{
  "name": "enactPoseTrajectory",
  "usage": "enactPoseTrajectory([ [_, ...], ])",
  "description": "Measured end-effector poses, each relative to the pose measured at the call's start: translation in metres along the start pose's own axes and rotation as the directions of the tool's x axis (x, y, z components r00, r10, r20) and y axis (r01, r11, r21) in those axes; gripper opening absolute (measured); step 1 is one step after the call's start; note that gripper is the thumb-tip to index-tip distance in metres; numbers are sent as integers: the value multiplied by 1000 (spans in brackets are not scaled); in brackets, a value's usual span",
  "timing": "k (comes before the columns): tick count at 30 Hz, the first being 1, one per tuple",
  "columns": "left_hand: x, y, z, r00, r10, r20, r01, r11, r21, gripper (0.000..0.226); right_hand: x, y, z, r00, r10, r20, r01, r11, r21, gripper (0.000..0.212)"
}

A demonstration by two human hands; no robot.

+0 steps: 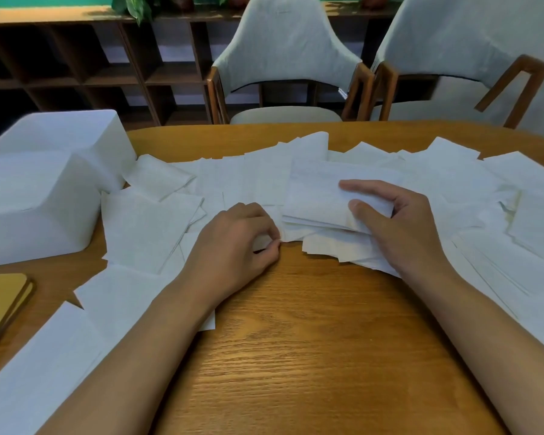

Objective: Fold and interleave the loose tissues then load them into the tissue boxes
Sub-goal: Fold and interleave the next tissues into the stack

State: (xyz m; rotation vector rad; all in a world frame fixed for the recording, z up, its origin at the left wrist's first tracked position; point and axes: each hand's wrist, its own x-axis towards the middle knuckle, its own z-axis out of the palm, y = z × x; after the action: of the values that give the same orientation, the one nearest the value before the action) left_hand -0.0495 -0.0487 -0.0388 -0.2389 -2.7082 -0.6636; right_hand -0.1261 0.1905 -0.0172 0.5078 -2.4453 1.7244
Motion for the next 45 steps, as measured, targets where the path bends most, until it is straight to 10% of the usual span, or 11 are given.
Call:
enactPoseTrajectory([
  [17, -4, 23, -11, 968, 103, -228, -141, 978, -156, 12, 3, 10, 2, 992, 32, -121, -36, 999, -32, 28],
  [26, -1, 22, 7, 995, 90, 40, -92, 993, 70, 73, 0, 7, 7, 997, 18, -81, -24, 997, -76, 29],
  [35, -3, 24, 6, 994, 102, -44, -103, 994, -20, 19, 0, 6, 6, 996, 18, -85, -26, 994, -101, 29],
  [45, -4, 40, -24, 938, 170, -302, -283, 878, -386, 23, 2, 9, 5, 992, -15, -125, 0, 992, -123, 31],
])
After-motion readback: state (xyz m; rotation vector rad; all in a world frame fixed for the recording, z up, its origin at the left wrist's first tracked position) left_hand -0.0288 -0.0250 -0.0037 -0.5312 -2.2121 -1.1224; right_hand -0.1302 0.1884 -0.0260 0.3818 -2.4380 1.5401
